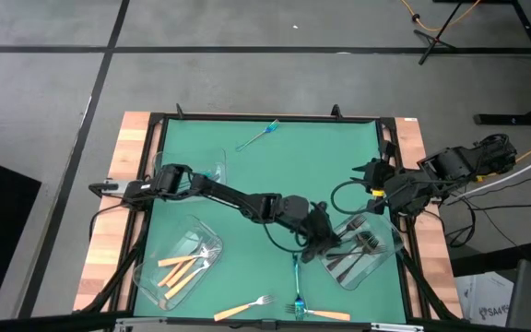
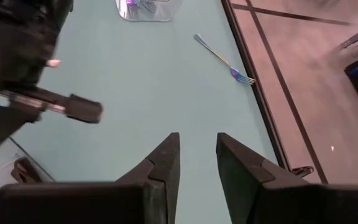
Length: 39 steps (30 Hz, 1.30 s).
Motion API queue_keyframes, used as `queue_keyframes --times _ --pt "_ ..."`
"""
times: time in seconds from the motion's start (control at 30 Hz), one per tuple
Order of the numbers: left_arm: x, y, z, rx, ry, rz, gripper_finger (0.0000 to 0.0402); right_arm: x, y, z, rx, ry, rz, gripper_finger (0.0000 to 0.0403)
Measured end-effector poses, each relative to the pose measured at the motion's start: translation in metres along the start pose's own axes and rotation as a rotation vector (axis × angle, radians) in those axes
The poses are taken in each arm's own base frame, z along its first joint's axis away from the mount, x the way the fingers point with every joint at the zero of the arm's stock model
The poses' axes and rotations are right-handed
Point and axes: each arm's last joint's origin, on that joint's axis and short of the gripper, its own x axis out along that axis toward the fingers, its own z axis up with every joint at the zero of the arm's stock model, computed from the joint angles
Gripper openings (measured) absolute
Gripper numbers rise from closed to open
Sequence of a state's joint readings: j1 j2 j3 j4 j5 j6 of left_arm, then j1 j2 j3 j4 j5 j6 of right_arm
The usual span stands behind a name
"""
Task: Sort silverware by color (type)
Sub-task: Put the top blue fork into the top left transparent bin
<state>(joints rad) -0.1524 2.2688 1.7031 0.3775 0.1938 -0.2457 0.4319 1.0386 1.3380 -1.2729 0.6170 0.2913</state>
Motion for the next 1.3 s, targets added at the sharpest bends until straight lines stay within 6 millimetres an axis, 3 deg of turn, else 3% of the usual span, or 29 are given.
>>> queue_keyframes --times 0.47,0.73,1.0,1.3 --pt "-0.002 -0.006 0.003 0.078 0.014 -0.095 0.0060 0.000 0.001 0.004 0.025 -0.034 0.011 0.0095" --pt "-0.019 0.000 0.029 0.099 0.013 -0.098 0.0078 0.000 0.001 0.004 0.026 -0.035 0.011 0.0095" --pt "-0.067 0.030 0.074 0.032 0.124 0.026 0.0139 0.000 0.001 0.004 0.025 -0.034 0.010 0.0095" --pt "-0.164 0.107 0.124 -0.086 0.191 0.384 0.0143 0.000 0.001 0.004 0.026 -0.036 0.009 0.0095"
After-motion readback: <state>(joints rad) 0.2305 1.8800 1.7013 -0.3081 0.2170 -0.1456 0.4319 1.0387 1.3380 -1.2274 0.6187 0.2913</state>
